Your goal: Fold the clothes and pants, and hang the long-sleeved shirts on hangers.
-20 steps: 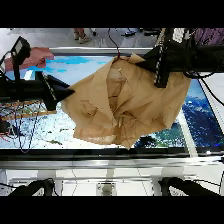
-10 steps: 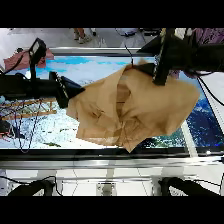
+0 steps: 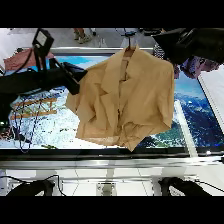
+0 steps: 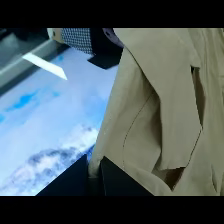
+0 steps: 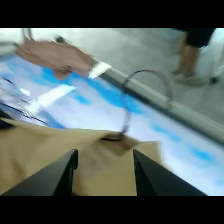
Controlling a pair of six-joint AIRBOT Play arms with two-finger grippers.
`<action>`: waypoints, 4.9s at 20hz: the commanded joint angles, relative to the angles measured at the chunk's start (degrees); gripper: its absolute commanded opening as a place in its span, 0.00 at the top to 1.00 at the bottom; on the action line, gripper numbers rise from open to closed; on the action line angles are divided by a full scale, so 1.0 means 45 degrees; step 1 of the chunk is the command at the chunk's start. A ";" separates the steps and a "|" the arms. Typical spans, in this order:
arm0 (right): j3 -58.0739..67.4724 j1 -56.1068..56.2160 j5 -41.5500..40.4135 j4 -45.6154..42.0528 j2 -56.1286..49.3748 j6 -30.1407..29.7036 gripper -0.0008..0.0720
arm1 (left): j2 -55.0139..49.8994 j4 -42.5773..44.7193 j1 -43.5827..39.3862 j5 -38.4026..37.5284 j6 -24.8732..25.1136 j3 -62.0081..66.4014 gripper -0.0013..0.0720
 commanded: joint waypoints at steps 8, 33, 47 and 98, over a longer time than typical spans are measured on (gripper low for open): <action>-0.4561 0.1627 -0.4731 0.3492 -0.0476 0.8578 0.40 | -0.0141 0.2448 -0.3249 -0.5275 0.0000 -0.0005 0.95; -0.1273 -0.4600 -0.3944 0.1996 0.0733 0.8631 0.95 | 0.2516 0.2443 -0.4294 -0.5032 -0.0588 -0.0005 0.50; 0.0646 -1.6903 -0.2035 1.0239 0.0209 0.8952 0.95 | 0.3745 0.2443 -0.4299 -0.3993 -0.0593 -0.0019 0.50; 0.2817 -1.7913 0.3944 0.3133 -0.1064 0.9782 0.48 | 0.2977 0.2443 -0.4299 -0.2759 -0.1778 -0.0029 0.50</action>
